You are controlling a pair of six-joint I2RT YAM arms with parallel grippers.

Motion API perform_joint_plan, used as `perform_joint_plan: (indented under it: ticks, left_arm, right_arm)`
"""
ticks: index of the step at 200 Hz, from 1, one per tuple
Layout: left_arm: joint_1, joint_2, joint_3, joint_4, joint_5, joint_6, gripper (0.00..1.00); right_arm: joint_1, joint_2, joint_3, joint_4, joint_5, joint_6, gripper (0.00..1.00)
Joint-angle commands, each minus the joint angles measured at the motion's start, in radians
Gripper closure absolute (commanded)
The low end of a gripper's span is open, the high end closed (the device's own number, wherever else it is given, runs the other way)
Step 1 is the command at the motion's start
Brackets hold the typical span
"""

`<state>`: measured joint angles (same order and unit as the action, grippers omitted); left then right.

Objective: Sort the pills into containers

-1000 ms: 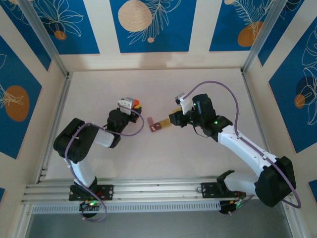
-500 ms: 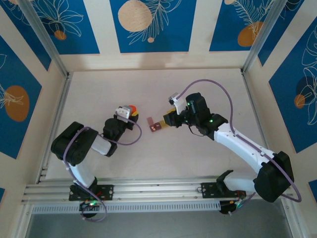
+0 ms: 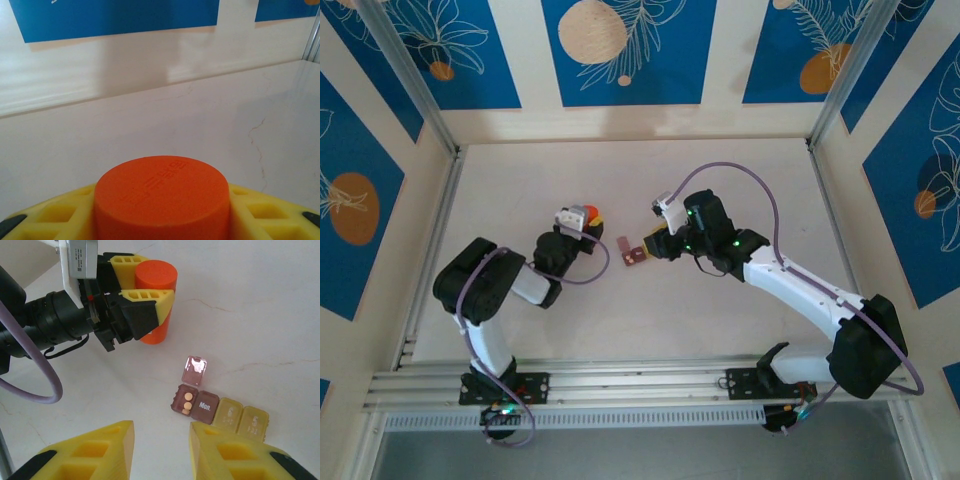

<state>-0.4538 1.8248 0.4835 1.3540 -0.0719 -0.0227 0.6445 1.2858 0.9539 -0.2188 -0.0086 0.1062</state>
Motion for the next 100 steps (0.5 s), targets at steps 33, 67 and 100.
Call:
perform_joint_plan:
  ticks: [33, 67, 100]
  left_arm:
    - [-0.002, 0.009, -0.005, 0.054, 0.022, -0.015, 0.45]
    - [-0.013, -0.03, -0.049, 0.053, -0.012, -0.045, 0.44]
    - [-0.041, -0.059, -0.089, 0.053, -0.026, -0.041, 0.43]
  right_arm:
    - [0.011, -0.005, 0.019, -0.004, 0.013, -0.011, 0.66]
    - [0.018, -0.011, 0.016, -0.002, 0.016, -0.008, 0.66]
    - [0.018, -0.013, 0.013, -0.001, 0.018, -0.011, 0.66]
